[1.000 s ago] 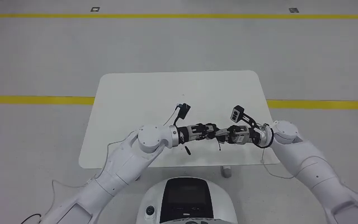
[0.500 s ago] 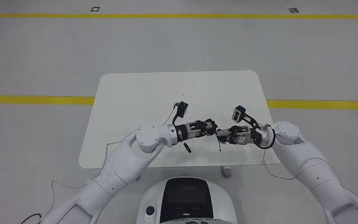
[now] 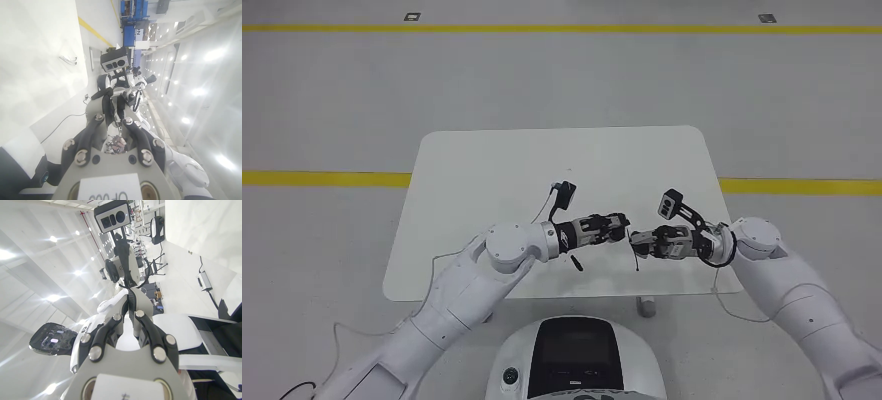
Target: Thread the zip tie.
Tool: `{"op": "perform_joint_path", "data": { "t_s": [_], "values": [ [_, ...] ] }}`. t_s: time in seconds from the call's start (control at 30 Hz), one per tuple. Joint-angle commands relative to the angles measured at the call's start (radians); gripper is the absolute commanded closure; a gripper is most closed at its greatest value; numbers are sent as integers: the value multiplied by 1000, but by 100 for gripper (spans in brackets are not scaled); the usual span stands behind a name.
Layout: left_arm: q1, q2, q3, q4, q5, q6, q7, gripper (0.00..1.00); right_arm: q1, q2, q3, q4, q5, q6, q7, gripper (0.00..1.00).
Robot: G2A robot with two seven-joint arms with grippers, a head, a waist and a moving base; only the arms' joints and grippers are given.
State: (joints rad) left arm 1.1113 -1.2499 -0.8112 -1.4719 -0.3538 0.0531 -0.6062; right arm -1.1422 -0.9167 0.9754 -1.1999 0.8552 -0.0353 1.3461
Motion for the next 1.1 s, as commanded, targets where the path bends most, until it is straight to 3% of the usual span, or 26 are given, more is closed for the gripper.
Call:
{"op": "perform_joint_path", "data": {
  "t_s": [0.0,0.3,0.5,0.73,1.07],
  "values": [
    [-1,1,1,-1,6,4,0,59,-2,-1,4,-1,-2,1,0,100],
    [-4,1,14,-4,26,8,-5,66,0,-10,8,2,-12,9,-1,100],
    [-6,1,19,-4,34,12,-2,79,10,-19,4,15,-16,12,-2,100],
    [-8,1,22,-4,43,17,1,77,16,-28,3,28,-21,20,-5,100],
    [-10,2,27,-4,47,20,-1,87,20,-38,7,43,-29,32,-9,100]
  ]
}}
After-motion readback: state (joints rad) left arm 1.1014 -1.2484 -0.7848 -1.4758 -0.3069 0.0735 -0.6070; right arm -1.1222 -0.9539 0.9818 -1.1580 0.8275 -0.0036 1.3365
